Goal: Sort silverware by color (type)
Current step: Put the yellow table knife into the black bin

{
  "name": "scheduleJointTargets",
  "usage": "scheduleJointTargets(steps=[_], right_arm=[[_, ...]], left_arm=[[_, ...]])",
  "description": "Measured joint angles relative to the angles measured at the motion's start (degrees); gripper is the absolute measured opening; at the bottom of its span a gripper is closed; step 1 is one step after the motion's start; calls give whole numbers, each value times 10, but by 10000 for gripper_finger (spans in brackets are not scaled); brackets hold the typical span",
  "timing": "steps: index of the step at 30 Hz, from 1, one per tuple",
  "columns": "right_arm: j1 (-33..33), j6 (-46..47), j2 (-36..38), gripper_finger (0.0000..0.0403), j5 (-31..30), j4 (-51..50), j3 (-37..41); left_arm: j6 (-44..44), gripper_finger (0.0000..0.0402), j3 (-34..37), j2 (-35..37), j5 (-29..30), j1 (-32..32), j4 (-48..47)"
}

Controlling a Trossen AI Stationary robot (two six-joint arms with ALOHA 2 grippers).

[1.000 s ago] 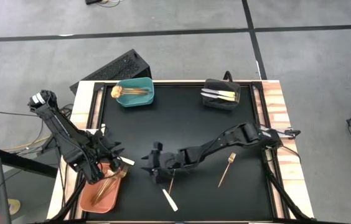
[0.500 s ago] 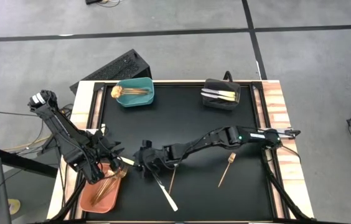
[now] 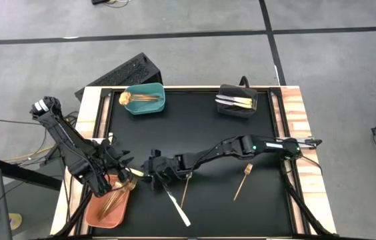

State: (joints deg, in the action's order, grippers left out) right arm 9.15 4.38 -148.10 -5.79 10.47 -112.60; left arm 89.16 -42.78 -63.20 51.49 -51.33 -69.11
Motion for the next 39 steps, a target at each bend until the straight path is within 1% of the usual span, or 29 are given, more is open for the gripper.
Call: scheduleJointTargets(steps=[2,8,10,13,16,18,20,24,25,29,31,32,33,35,37,39], right_arm=[[0,1,-17,255,-1,9,-18],[0,1,-40,255,-2,-17,-52],[0,-1,-43,255,0,-36,-58],[-2,-3,-51,255,-1,-34,-60],[-4,0,-51,245,-1,-39,-60],[-5,1,-51,227,-1,-50,-60],[-7,0,-51,198,-1,-60,-60],[-8,10,-49,116,-11,-70,-60],[-8,14,-44,109,-16,-79,-60],[-12,28,-23,108,-7,-141,-59],[-10,28,0,108,-35,-193,-58],[-9,24,12,108,-62,-223,-56],[-7,19,24,108,-88,-232,-50],[-9,11,54,108,-117,-250,-21],[-17,11,89,108,-120,-240,26],[-24,12,132,108,-112,-214,92]], left_arm=[[6,138,0,0,0,0,0],[11,138,0,0,-10,0,2],[11,138,0,0,-11,0,1],[11,138,0,0,-11,0,1],[11,138,0,0,-12,0,1],[12,138,0,0,-12,0,0],[13,138,0,0,-15,0,1],[13,138,0,0,-17,0,1],[13,138,0,0,-17,0,1],[16,138,0,0,-34,0,0],[17,138,0,0,-50,0,0],[22,138,0,0,-56,0,0],[27,138,0,0,-64,0,1],[39,138,0,0,-77,0,1],[45,138,0,0,-87,-2,6],[45,138,0,0,-88,-6,11]])
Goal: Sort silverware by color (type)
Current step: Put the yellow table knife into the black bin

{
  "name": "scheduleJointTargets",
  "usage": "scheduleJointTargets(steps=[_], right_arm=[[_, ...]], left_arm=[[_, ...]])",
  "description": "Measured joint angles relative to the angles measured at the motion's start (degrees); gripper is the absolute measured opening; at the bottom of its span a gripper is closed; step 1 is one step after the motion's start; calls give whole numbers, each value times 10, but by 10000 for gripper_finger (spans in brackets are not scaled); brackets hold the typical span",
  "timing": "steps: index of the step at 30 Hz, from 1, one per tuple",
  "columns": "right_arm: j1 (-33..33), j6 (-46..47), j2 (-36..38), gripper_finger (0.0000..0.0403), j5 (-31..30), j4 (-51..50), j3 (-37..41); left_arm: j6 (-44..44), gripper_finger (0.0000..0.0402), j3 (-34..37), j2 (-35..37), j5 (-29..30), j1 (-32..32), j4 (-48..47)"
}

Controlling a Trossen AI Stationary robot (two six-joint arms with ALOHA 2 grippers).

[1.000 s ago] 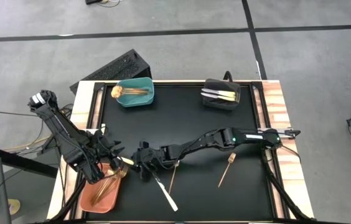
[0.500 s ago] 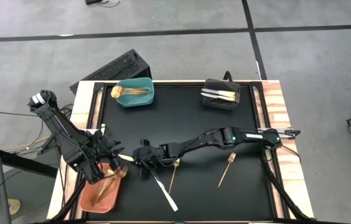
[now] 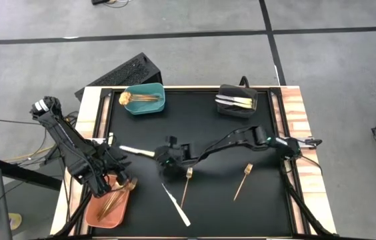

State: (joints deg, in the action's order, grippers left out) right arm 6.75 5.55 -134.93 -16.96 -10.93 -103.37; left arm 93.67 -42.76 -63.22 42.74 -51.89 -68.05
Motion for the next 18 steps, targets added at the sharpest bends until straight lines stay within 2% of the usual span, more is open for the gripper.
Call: scheduleJointTargets(steps=[5,9,12,18], right_arm=[[-6,32,117,107,16,104,201],[-3,78,206,107,20,204,344],[-1,110,259,107,20,256,419],[9,146,349,107,20,362,520]], left_arm=[[-21,138,0,0,30,-2,13],[-93,138,0,-10,109,8,54],[-166,138,0,-21,148,41,102],[-264,138,0,-52,175,124,222]])
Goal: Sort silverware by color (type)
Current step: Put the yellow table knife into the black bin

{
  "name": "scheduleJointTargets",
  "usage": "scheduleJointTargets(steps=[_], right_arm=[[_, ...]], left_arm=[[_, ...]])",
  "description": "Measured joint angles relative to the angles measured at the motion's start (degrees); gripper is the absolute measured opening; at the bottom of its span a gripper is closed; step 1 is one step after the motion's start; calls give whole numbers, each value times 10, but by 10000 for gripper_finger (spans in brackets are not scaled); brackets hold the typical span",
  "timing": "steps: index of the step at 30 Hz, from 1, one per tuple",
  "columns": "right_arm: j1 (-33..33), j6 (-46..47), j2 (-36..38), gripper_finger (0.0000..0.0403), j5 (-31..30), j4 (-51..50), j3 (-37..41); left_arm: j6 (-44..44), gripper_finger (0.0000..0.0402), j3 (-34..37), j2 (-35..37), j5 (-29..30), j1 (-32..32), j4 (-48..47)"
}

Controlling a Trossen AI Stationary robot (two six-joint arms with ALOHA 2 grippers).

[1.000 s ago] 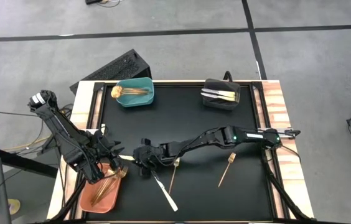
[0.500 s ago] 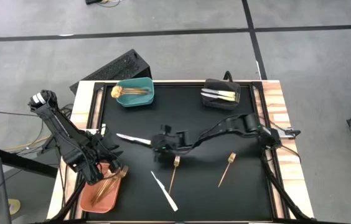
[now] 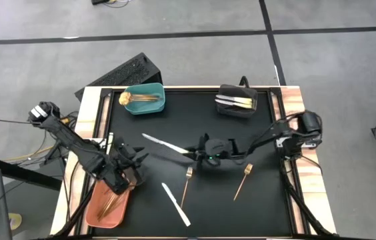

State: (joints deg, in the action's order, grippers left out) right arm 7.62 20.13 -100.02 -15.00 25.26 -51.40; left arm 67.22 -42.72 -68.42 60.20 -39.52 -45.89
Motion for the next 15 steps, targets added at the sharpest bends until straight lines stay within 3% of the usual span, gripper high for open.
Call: scheduleJointTargets(steps=[6,12,15], right_arm=[[6,17,88,107,10,71,80],[-16,118,152,107,138,71,145],[-22,158,166,107,160,73,175]], left_arm=[[-138,138,0,-30,0,35,134],[-302,138,0,-40,6,36,203],[-391,138,0,-40,14,36,242]])
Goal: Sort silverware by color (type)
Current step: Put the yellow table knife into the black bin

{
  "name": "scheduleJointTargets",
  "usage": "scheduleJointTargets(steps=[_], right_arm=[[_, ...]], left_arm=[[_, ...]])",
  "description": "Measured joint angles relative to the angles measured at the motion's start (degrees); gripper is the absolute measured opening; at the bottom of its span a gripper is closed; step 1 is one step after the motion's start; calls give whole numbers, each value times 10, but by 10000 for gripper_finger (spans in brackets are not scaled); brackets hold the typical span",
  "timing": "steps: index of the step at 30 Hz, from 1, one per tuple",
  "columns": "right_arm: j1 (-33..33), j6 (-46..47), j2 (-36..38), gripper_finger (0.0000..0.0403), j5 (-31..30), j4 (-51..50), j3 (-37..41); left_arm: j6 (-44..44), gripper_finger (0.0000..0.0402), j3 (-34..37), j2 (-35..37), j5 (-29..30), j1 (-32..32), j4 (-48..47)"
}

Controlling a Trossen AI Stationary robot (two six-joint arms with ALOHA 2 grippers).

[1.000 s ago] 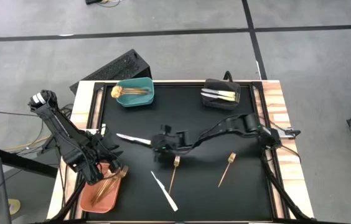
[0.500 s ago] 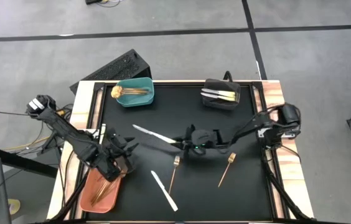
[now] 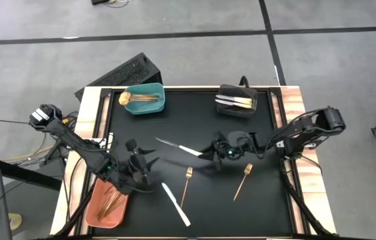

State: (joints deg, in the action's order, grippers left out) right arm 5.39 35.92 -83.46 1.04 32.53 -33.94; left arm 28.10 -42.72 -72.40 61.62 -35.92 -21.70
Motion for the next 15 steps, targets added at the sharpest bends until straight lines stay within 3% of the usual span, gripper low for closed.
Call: scheduleJointTargets(steps=[7,12,15], right_arm=[[6,22,-3,107,3,7,32],[14,18,-3,107,1,23,32],[17,13,-3,107,1,40,32]], left_arm=[[-219,138,0,0,-15,15,114],[-274,138,0,-5,-122,64,121],[-309,138,0,-19,-135,86,123]])
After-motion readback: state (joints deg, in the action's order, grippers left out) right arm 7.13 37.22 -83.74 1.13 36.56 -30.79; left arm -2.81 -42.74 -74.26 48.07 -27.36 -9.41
